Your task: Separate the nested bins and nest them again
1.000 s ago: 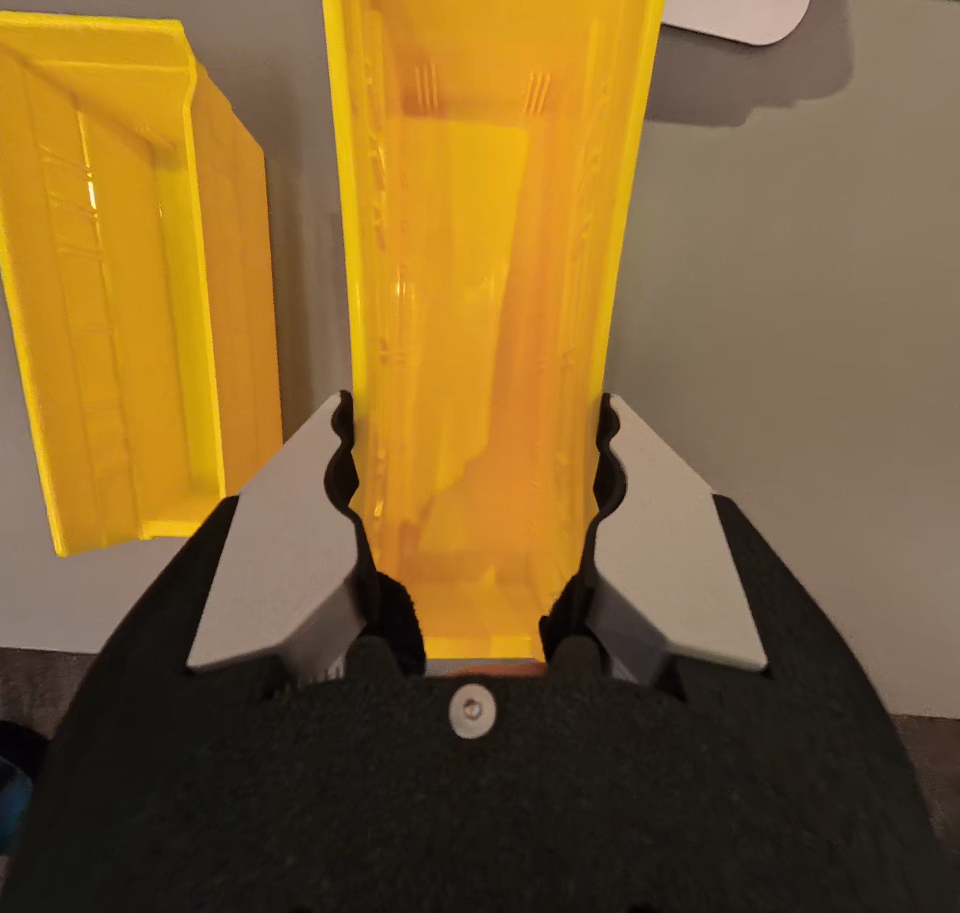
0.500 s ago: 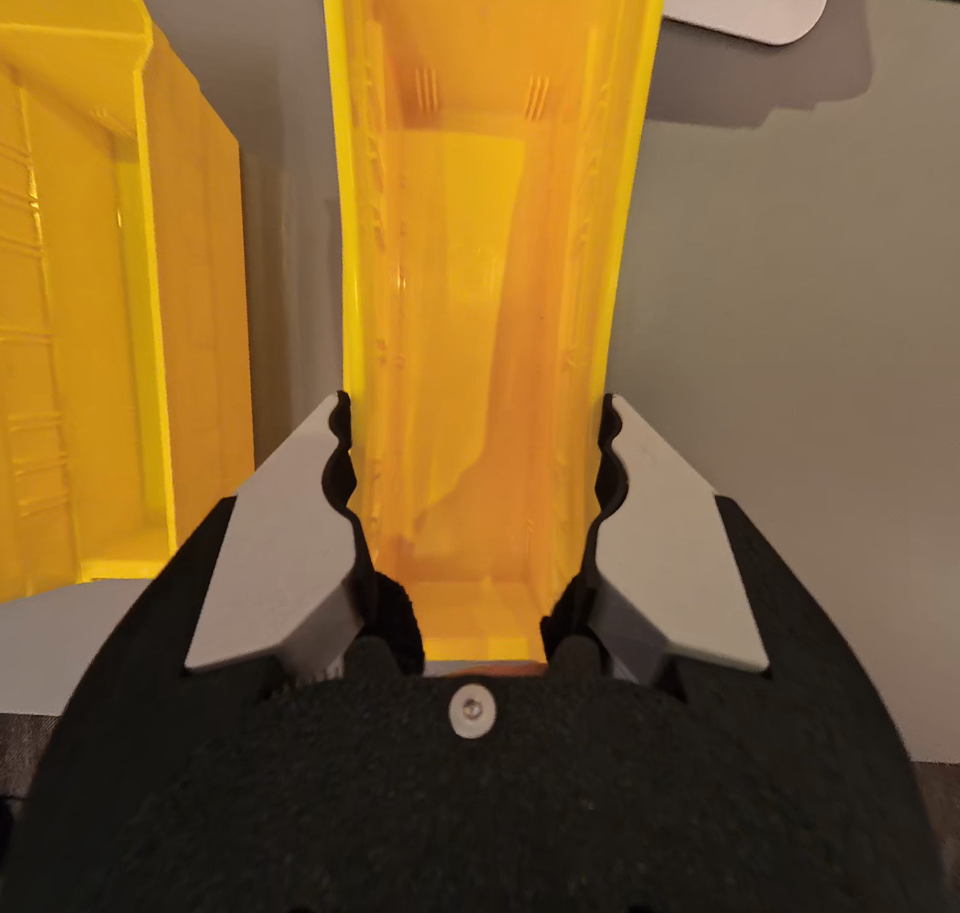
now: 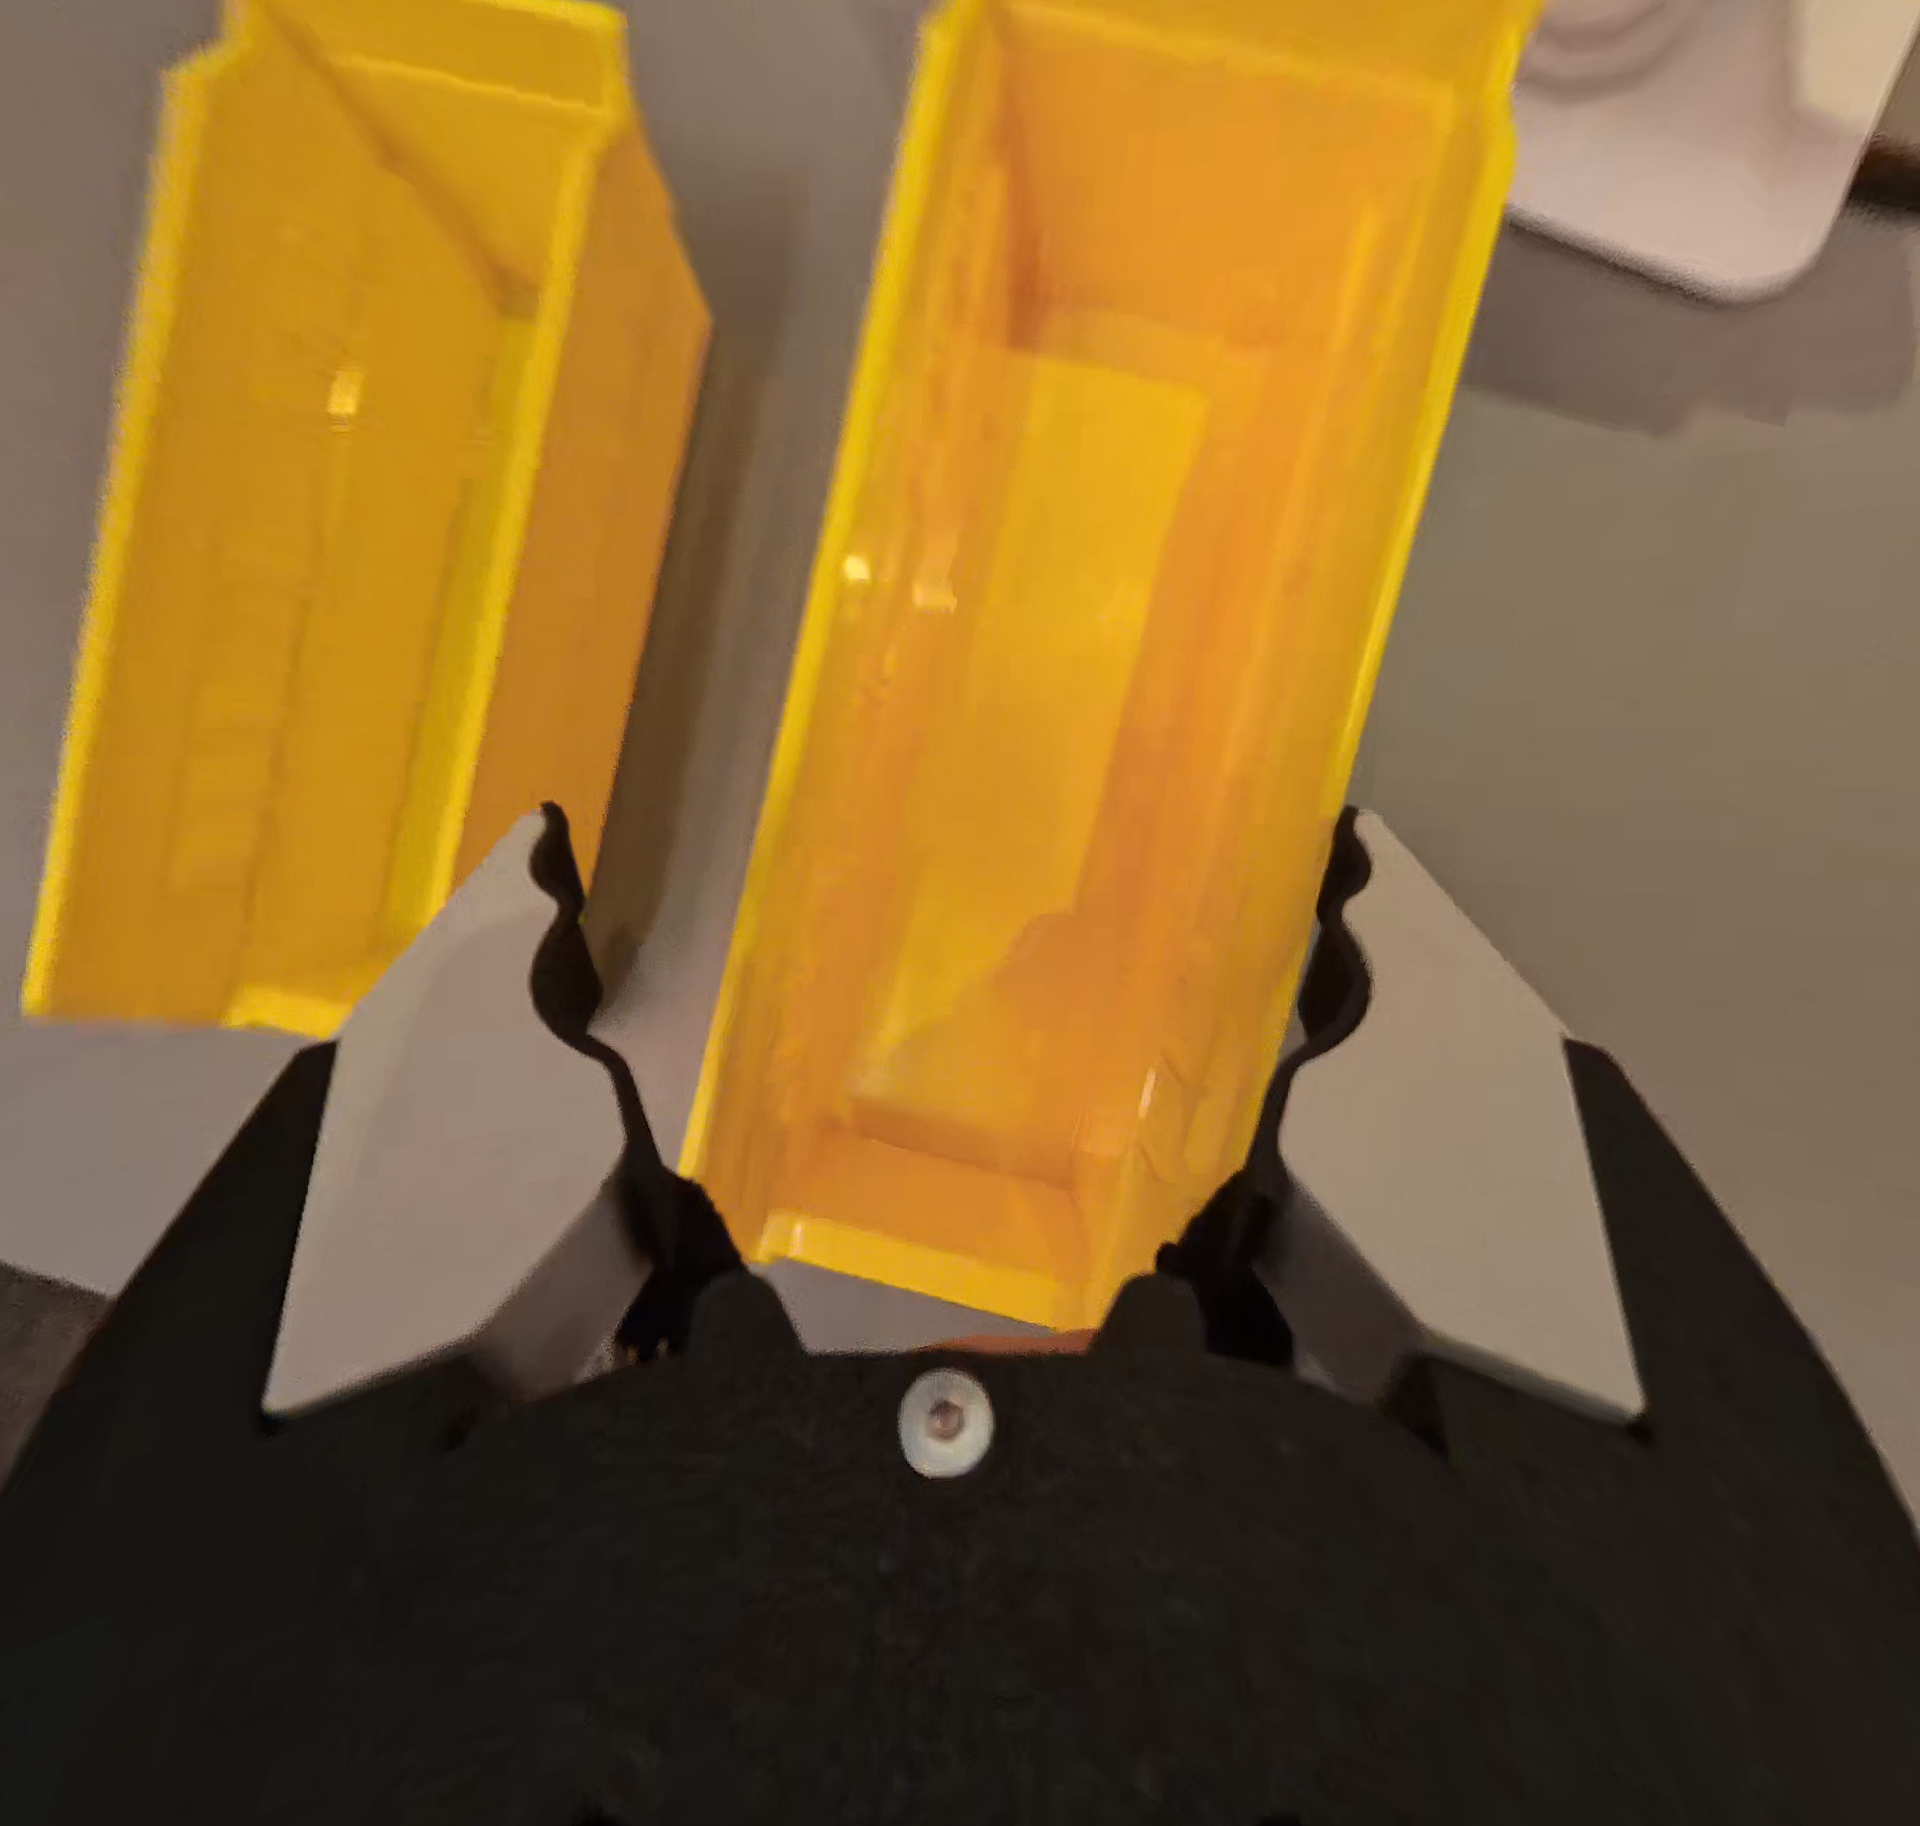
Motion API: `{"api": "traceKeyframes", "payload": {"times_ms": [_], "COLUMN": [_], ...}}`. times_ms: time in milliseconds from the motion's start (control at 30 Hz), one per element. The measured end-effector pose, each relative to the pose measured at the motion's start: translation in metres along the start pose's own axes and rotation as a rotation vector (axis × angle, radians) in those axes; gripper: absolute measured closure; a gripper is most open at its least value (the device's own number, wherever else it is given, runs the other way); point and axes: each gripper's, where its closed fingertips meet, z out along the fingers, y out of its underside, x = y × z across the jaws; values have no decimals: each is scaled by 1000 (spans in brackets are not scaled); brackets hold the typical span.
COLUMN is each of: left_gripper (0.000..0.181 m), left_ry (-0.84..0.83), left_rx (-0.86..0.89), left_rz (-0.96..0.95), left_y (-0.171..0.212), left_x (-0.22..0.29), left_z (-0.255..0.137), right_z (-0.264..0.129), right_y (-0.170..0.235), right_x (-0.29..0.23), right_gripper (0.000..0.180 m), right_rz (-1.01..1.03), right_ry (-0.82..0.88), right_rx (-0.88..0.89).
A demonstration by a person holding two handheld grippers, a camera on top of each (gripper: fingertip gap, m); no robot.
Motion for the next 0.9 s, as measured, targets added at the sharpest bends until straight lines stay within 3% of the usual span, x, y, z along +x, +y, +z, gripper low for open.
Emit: {"api": "traceKeyframes", "payload": {"times_ms": [100, 233, 367, 433, 533, 633, 767, 900], "left_gripper": [146, 131, 94, 76, 61, 55, 36, 44], "left_ry": [-64, -143, -116, -93, -198, -311, -278, -387], "left_rx": [44, 93, 144, 152, 77, -53, -368, -440], "left_rz": [-14, -94, -207, -230, -151, -140, -271, -354], "left_y": [-9, -18, -44, -69, -114, -155, -168, -186], "left_x": [-24, -65, -82, -87, -126, -183, -220, -248], "left_z": [-4, -13, -21, -23, -13, 15, 66, 94], "right_z": [-41, -89, -96, -97, -90, -104, -90, -97], "right_y": [17, 115, 224, 262, 304, 307, 296, 288], "right_x": [-22, -19, 17, 25, 30, 24, 50, 52], "right_gripper": [45, 56, 64, 68, 68, 66, 68, 69], "right_rz": [-153, -298, -282, -236, -174, -187, -256, -178], "right_ry": [-180, -361, -421, -490, -606, -699, -577, -660], "right_rx": [154, 261, 277, 305, 320, 288, 371, 366]}}
